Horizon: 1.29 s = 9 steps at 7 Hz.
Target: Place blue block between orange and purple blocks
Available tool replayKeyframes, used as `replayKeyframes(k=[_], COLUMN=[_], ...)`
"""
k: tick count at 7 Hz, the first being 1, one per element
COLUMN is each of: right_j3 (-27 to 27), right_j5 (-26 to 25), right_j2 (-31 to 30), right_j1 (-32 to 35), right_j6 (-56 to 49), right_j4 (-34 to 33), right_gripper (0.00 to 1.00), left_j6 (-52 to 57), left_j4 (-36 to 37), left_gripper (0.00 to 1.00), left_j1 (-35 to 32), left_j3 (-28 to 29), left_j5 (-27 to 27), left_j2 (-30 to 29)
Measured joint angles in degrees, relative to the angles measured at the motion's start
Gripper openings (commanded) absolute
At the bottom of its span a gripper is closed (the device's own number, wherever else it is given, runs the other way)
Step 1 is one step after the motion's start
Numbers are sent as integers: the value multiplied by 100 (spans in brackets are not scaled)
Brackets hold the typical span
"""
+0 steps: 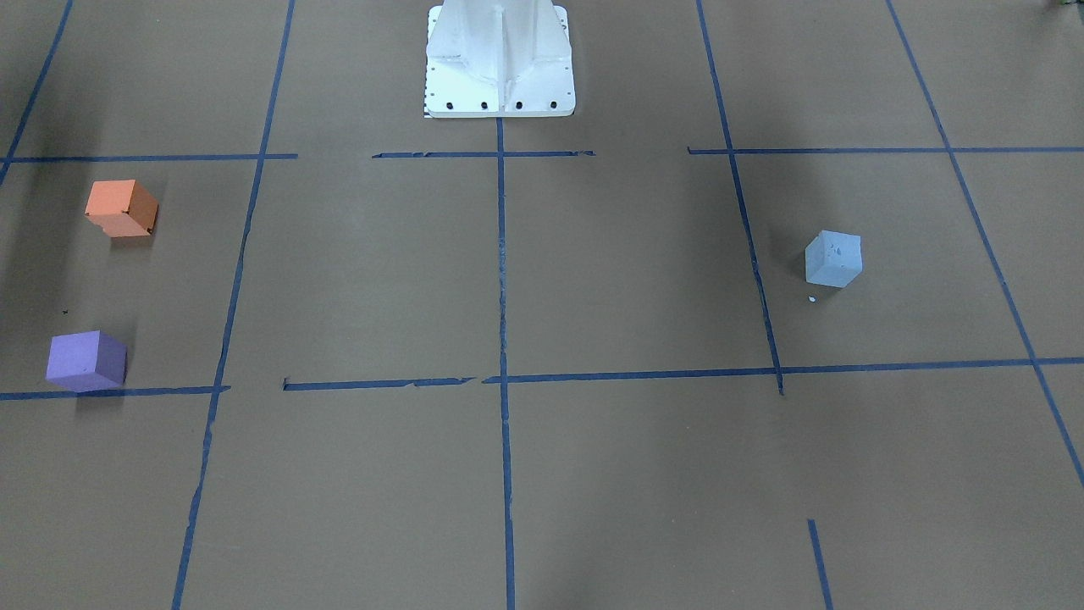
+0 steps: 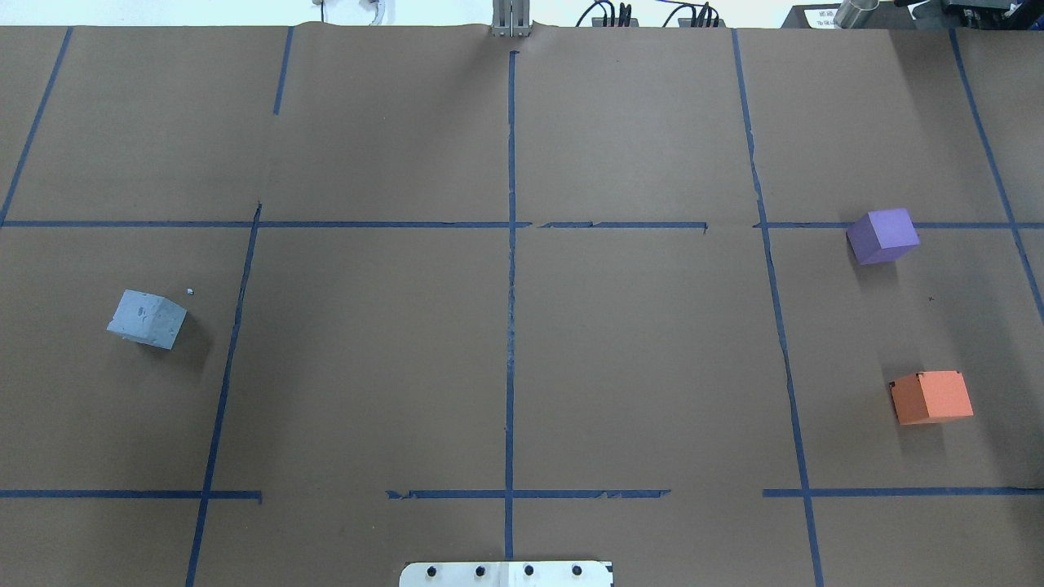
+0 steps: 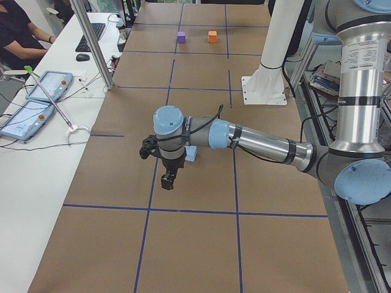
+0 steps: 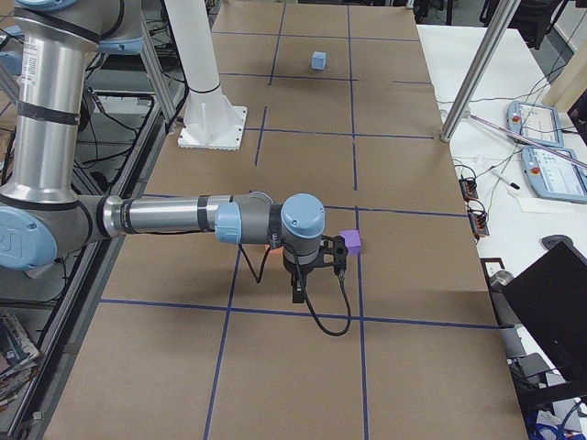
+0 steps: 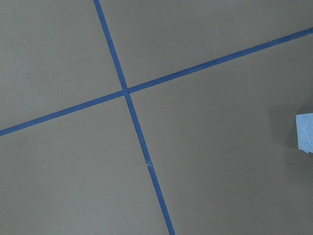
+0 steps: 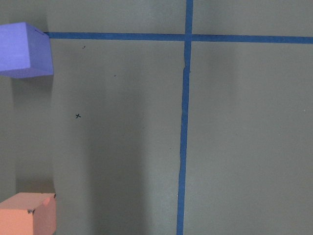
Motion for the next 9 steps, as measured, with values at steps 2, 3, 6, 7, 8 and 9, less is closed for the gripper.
replayKeyframes(k=[2,3,6,7,8,9], right_j3=[0,0,-5,-11,-18,-22], right_j5=[106,124,137,137,138,140], right_j2=[11,13,15,11,-1,-12], right_j1=[-16,-27,-47,-55,-62,-71], right_j6=[2,2,5,6,5,3], right_j4=[0,4,5,1,-1,-2], right_gripper=[100,100,100,100,100,100], left_j6=[13,35,57,54,46,35], left_j4=[-18,-35,-54,-59,-61,-70], left_gripper=[100,100,100,100,100,100], left_j1=[40,68,86,91,114,213], left_j3=[56,45,8,-35,-75,-97], left_j5=[8,8,-5,-8,-18,-101], left_j2=[-7,-6,29,39,42,44])
